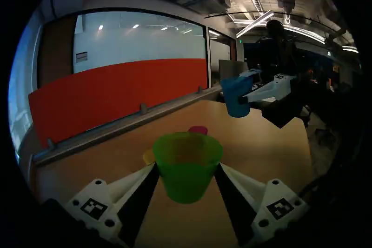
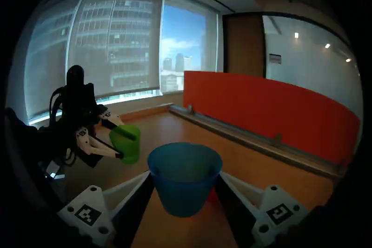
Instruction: Pour water
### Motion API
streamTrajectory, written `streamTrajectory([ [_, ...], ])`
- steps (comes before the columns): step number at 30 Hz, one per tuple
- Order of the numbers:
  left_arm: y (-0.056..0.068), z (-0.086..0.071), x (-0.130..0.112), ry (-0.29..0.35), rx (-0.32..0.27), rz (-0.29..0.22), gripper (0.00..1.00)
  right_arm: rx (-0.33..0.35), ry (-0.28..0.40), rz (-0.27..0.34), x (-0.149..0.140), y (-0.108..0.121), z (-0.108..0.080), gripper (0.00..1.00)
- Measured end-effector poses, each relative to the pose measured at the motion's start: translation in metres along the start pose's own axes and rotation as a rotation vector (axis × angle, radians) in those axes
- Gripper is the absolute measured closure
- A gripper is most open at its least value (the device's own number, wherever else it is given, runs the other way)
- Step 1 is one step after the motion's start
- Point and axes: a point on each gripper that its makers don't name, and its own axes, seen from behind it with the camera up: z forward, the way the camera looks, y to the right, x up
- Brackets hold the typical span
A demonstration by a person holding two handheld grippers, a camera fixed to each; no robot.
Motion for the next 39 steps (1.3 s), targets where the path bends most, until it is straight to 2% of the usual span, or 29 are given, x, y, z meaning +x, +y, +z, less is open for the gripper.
streamTrajectory([
  [8, 0.004, 0.011, -0.023, -0.088, -0.03, -0.022, 0.18, 0.019, -0.052, -0.009, -0.025, -0.002, 0.007, 0.14],
  [14, 0.007, 0.015, -0.038, -0.142, -0.049, -0.018, 0.18, 0.023, -0.082, -0.012, -0.039, -0.001, 0.012, 0.13],
  [27, 0.006, 0.021, -0.064, -0.223, -0.066, -0.034, 0.18, 0.031, -0.142, 0.005, -0.072, 0.005, 0.022, 0.13],
  [39, 0.011, 0.027, -0.086, -0.272, -0.087, -0.042, 0.18, 0.035, -0.203, 0.019, -0.108, 0.007, 0.032, 0.13],
])
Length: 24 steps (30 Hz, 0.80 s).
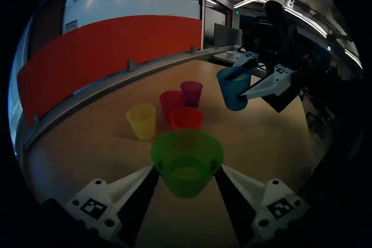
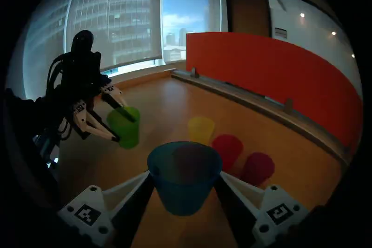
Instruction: Pour water
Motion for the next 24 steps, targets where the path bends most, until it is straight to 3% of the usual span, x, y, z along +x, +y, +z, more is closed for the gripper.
streamTrajectory([
  [11, -0.002, 0.012, -0.023, -0.073, -0.008, -0.007, 0.18, 0.005, -0.056, -0.009, -0.026, -0.002, 0.012, 0.13],
  [24, -0.003, 0.027, -0.045, -0.142, -0.031, -0.003, 0.18, 0.004, -0.071, -0.008, -0.035, -0.001, 0.017, 0.13],
])
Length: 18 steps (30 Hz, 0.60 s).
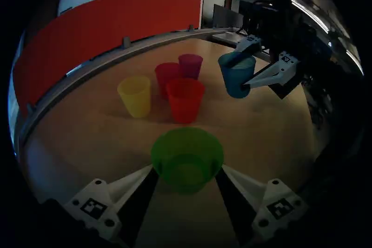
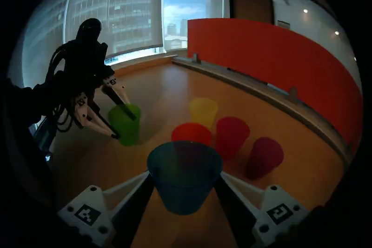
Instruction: Pour water
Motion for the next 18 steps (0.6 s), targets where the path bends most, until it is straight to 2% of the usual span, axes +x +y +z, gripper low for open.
streamTrajectory([
  [18, -0.007, 0.018, -0.012, -0.016, 0.001, -0.009, 0.18, -0.002, -0.007, 0.011, -0.006, 0.003, 0.005, 0.13],
])
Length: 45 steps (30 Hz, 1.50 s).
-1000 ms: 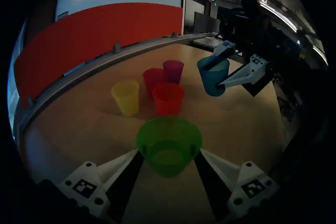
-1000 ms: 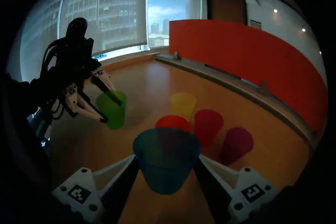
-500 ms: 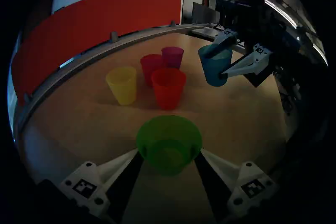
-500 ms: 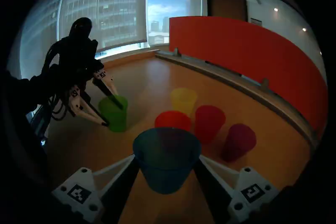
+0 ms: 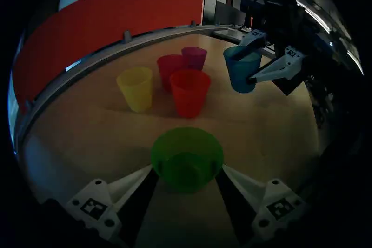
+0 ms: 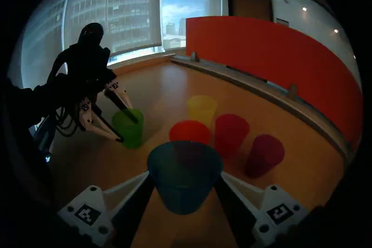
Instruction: Pour water
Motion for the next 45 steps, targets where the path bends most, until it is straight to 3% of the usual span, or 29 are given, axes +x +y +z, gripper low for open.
streamTrajectory([
  [11, 0.001, -0.002, -0.006, 0.004, -0.013, -0.014, 0.18, -0.002, -0.005, 0.005, -0.002, 0.002, 0.003, 0.13],
  [20, 0.004, -0.004, -0.006, 0.005, -0.022, 0.008, 0.14, 0.0, -0.009, 0.002, -0.005, 0.0, 0.005, 0.13],
  [29, 0.005, -0.005, -0.015, -0.022, -0.02, 0.001, 0.11, -0.009, -0.017, -0.004, -0.009, 0.002, 0.006, 0.13],
  [45, 0.008, -0.013, -0.033, -0.06, -0.014, 0.003, 0.11, -0.006, -0.067, 0.014, -0.033, 0.007, 0.027, 0.13],
])
